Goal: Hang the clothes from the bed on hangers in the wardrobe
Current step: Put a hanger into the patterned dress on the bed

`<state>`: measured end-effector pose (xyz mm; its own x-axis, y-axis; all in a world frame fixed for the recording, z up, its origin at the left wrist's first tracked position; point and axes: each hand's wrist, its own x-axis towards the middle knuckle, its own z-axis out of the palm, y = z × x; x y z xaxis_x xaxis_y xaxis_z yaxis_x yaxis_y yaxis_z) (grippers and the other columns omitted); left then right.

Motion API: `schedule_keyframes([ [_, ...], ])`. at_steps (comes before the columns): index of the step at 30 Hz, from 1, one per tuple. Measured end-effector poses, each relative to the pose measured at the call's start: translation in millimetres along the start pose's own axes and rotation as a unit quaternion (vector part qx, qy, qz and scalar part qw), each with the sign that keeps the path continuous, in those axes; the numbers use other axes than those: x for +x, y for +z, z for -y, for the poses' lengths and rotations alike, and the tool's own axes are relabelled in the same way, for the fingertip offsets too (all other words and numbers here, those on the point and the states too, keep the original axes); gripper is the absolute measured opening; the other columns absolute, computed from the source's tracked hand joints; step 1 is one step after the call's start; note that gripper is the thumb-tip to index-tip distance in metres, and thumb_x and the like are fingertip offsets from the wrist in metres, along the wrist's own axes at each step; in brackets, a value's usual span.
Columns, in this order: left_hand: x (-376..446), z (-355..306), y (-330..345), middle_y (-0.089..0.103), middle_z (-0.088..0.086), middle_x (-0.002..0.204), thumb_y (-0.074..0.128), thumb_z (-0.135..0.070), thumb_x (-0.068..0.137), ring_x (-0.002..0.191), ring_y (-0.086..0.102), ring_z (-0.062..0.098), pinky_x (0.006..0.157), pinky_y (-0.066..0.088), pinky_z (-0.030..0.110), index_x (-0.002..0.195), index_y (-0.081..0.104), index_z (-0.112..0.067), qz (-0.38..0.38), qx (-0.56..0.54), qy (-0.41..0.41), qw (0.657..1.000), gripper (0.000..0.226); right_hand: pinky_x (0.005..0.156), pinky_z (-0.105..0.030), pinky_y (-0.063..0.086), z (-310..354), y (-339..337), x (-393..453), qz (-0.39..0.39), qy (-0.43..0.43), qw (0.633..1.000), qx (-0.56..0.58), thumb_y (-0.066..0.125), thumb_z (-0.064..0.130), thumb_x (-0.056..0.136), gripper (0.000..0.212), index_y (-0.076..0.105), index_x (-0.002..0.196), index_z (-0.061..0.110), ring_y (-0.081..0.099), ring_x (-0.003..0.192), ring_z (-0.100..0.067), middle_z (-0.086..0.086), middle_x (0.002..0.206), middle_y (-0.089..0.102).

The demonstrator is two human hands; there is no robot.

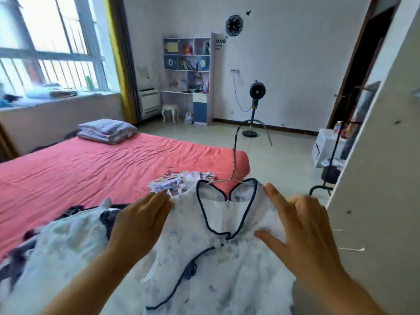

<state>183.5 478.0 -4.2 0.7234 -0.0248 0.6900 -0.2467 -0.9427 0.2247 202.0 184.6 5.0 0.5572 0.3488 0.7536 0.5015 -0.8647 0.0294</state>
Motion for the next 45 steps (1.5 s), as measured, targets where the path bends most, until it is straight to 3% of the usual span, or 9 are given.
schedule_keyframes([
  [3, 7.2, 18.6, 7.3, 0.063, -0.004, 0.071, 0.038, -0.041, 0.091, 0.063, 0.063, 0.023, 0.050, 0.045, 0.028, 0.084, 0.062, -0.019, -0.011, 0.029, -0.040, 0.999, 0.034, 0.056, -0.035, 0.038, -0.5, 35.7, 26.4, -0.017, -0.011, 0.999, 0.034, 0.054, 0.055, 0.073, 0.076, 0.038, 0.136, 0.016, 0.036, 0.069, -0.024, -0.008, 0.077, 0.042],
  [9, 53.7, 54.7, 39.3, 0.060, -0.002, 0.072, 0.035, -0.045, 0.088, 0.061, 0.062, 0.031, 0.051, 0.046, 0.032, 0.081, 0.060, -0.020, -0.043, 0.064, -0.103, 0.992, 0.036, 0.063, -0.031, 0.032, -14.9, 108.2, 95.8, -0.047, -0.026, 0.996, 0.068, 0.059, 0.055, 0.078, 0.066, 0.046, 0.129, 0.016, 0.034, 0.071, -0.021, -0.005, 0.078, 0.039],
  [12, 88.1, 80.4, 57.2, 0.063, -0.002, 0.077, 0.033, -0.048, 0.087, 0.064, 0.061, 0.031, 0.054, 0.047, 0.033, 0.082, 0.062, -0.018, -0.064, 0.064, -0.127, 0.988, 0.042, 0.070, -0.029, 0.028, -20.7, 145.8, 144.2, -0.069, -0.025, 0.995, 0.073, 0.050, 0.054, 0.083, 0.057, 0.045, 0.129, 0.021, 0.031, 0.073, -0.015, -0.004, 0.080, 0.039],
  [20, 214.2, 162.3, 106.9, 0.064, 0.002, 0.079, 0.043, -0.041, 0.091, 0.070, 0.059, 0.031, 0.059, 0.035, 0.028, 0.081, 0.061, -0.018, -0.107, 0.081, -0.144, 0.980, 0.031, 0.072, -0.031, 0.029, -42.9, 239.7, 293.6, -0.065, -0.039, 0.993, 0.093, 0.045, 0.074, 0.072, 0.075, 0.053, 0.125, 0.022, 0.039, 0.075, -0.020, 0.001, 0.083, 0.033],
  [26, 281.2, 230.4, 150.3, 0.063, 0.005, 0.087, 0.050, -0.033, 0.095, 0.079, 0.059, 0.033, 0.062, 0.036, 0.032, 0.085, 0.060, -0.015, -0.107, 0.082, -0.183, 0.974, 0.023, 0.074, -0.029, 0.024, -51.4, 324.8, 373.2, 0.012, -0.069, 0.990, 0.122, 0.036, 0.087, 0.064, 0.092, 0.041, 0.131, 0.024, 0.027, 0.082, -0.012, 0.001, 0.088, 0.030],
  [32, 309.4, 301.3, 208.4, 0.063, 0.006, 0.092, 0.046, -0.036, 0.096, 0.085, 0.058, 0.031, 0.065, 0.035, 0.033, 0.091, 0.062, -0.013, -0.037, 0.094, -0.236, 0.967, 0.028, 0.075, -0.032, 0.024, -57.1, 428.4, 408.4, 0.122, -0.106, 0.978, 0.135, 0.030, 0.094, 0.054, 0.117, 0.030, 0.144, 0.020, 0.026, 0.086, -0.015, 0.001, 0.095, 0.027],
  [37, 308.1, 359.9, 282.8, 0.063, 0.004, 0.092, 0.045, -0.037, 0.096, 0.084, 0.057, 0.027, 0.064, 0.033, 0.030, 0.092, 0.061, -0.016, 0.044, 0.113, -0.314, 0.942, 0.027, 0.091, -0.036, 0.029, -63.8, 537.0, 414.4, 0.274, -0.136, 0.940, 0.148, 0.077, 0.061, 0.059, 0.122, 0.002, 0.149, 0.025, 0.029, 0.098, -0.018, 0.001, 0.104, 0.024],
  [41, 314.5, 410.8, 364.6, 0.063, 0.004, 0.094, 0.044, -0.038, 0.097, 0.087, 0.058, 0.027, 0.064, 0.034, 0.030, 0.094, 0.061, -0.018, 0.120, 0.127, -0.375, 0.911, 0.026, 0.093, -0.036, 0.035, -77.0, 656.9, 421.0, 0.349, -0.149, 0.903, 0.203, 0.079, 0.053, 0.059, 0.126, -0.014, 0.143, 0.037, 0.034, 0.104, -0.022, -0.004, 0.112, 0.030],
  [45, 306.7, 431.2, 405.9, 0.060, 0.002, 0.115, 0.052, -0.028, 0.094, 0.101, 0.058, 0.029, 0.078, 0.042, 0.035, 0.114, 0.063, -0.018, 0.127, 0.104, -0.420, 0.892, 0.025, 0.096, -0.032, 0.032, -82.9, 730.7, 400.6, 0.409, -0.137, 0.870, 0.238, 0.077, 0.045, 0.065, 0.125, -0.028, 0.134, 0.046, 0.030, 0.112, -0.019, 0.005, 0.112, 0.014],
])
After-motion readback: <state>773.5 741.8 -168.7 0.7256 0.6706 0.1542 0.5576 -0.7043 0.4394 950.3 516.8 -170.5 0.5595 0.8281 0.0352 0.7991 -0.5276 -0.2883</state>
